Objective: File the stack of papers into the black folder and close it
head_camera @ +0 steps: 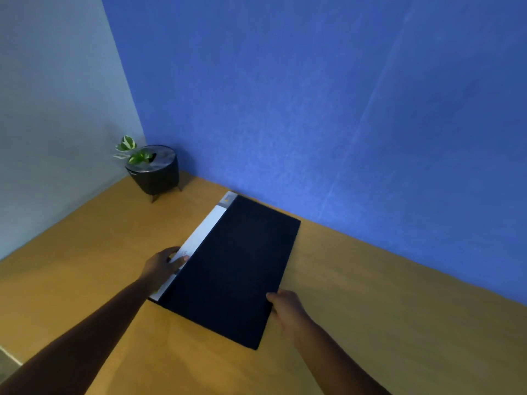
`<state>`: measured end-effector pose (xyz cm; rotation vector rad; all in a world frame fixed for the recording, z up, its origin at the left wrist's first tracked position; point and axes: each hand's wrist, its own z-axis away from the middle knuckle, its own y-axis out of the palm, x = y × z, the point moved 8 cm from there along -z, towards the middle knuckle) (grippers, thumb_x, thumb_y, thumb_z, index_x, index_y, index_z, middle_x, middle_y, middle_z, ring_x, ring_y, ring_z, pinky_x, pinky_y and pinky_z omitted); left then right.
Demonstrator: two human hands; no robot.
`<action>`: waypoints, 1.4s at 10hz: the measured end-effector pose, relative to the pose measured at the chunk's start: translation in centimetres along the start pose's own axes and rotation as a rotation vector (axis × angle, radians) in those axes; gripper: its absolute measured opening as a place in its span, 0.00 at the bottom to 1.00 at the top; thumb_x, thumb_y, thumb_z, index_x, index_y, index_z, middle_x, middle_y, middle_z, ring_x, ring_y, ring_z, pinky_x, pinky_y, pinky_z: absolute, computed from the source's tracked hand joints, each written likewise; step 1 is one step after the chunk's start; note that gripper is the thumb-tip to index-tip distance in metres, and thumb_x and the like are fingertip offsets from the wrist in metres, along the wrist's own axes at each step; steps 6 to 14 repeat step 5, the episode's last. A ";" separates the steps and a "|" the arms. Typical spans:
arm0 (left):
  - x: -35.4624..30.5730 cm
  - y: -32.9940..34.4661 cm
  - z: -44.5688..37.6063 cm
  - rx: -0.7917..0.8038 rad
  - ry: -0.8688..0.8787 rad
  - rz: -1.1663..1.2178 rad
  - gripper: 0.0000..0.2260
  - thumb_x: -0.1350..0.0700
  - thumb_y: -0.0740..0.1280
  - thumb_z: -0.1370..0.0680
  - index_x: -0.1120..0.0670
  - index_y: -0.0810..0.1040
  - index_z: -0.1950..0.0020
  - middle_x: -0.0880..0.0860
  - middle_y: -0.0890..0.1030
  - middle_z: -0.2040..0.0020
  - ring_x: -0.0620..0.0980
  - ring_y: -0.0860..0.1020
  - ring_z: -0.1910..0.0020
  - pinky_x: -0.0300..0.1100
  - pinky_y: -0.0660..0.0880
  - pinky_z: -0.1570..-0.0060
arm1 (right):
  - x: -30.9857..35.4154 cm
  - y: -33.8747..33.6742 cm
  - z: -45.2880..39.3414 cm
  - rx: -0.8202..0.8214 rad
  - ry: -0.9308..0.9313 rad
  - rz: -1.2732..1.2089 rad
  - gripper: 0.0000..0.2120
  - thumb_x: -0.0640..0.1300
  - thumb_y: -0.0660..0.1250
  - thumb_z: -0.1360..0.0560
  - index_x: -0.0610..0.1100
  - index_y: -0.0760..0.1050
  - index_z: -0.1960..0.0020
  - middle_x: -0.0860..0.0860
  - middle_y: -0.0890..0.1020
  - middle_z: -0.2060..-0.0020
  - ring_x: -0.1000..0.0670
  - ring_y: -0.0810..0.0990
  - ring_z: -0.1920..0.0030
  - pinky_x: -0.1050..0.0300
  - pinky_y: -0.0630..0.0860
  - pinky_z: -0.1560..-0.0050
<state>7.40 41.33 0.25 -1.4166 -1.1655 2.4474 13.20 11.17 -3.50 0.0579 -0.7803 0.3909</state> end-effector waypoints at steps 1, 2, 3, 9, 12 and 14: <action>0.3 -0.1 -0.6 -0.015 -0.011 -0.068 0.21 0.50 0.65 0.23 0.57 0.71 0.32 0.59 0.80 0.42 0.52 0.78 0.62 0.43 0.70 0.57 | 0.1 1.0 0.0 0.071 0.034 -0.061 0.12 0.34 0.59 0.23 0.34 0.74 0.41 0.41 0.79 0.46 0.43 0.80 0.47 0.48 0.76 0.38; 0.5 0.0 -1.4 -0.032 -0.018 -0.088 0.21 0.49 0.65 0.23 0.57 0.71 0.32 0.59 0.79 0.40 0.53 0.79 0.61 0.44 0.71 0.55 | 0.2 0.9 -0.5 0.092 0.050 -0.084 0.10 0.34 0.59 0.23 0.38 0.75 0.44 0.42 0.79 0.42 0.45 0.79 0.44 0.50 0.74 0.36; 0.2 0.1 -1.7 -0.048 -0.029 -0.204 0.22 0.48 0.63 0.22 0.57 0.70 0.32 0.62 0.78 0.39 0.59 0.79 0.49 0.48 0.71 0.47 | 1.2 0.8 -0.4 0.100 -0.018 0.140 0.13 0.36 0.58 0.22 0.37 0.74 0.39 0.41 0.78 0.40 0.43 0.78 0.41 0.46 0.73 0.34; -1.1 -0.3 -0.3 -0.083 -0.173 -0.398 0.22 0.46 0.61 0.22 0.50 0.66 0.29 0.62 0.63 0.31 0.65 0.62 0.33 0.58 0.62 0.35 | 3.2 -0.6 0.8 -0.022 -0.209 0.795 0.20 0.45 0.57 0.20 0.38 0.64 0.31 0.40 0.70 0.34 0.42 0.73 0.36 0.54 0.71 0.40; -1.1 -0.3 -0.3 -0.083 -0.173 -0.398 0.22 0.46 0.61 0.22 0.50 0.66 0.29 0.62 0.63 0.31 0.65 0.62 0.33 0.58 0.62 0.35 | 3.2 -0.6 0.8 -0.022 -0.209 0.795 0.20 0.45 0.57 0.20 0.38 0.64 0.31 0.40 0.70 0.34 0.42 0.73 0.36 0.54 0.71 0.40; -1.1 -0.3 -0.3 -0.083 -0.173 -0.398 0.22 0.46 0.61 0.22 0.50 0.66 0.29 0.62 0.63 0.31 0.65 0.62 0.33 0.58 0.62 0.35 | 3.2 -0.6 0.8 -0.022 -0.209 0.795 0.20 0.45 0.57 0.20 0.38 0.64 0.31 0.40 0.70 0.34 0.42 0.73 0.36 0.54 0.71 0.40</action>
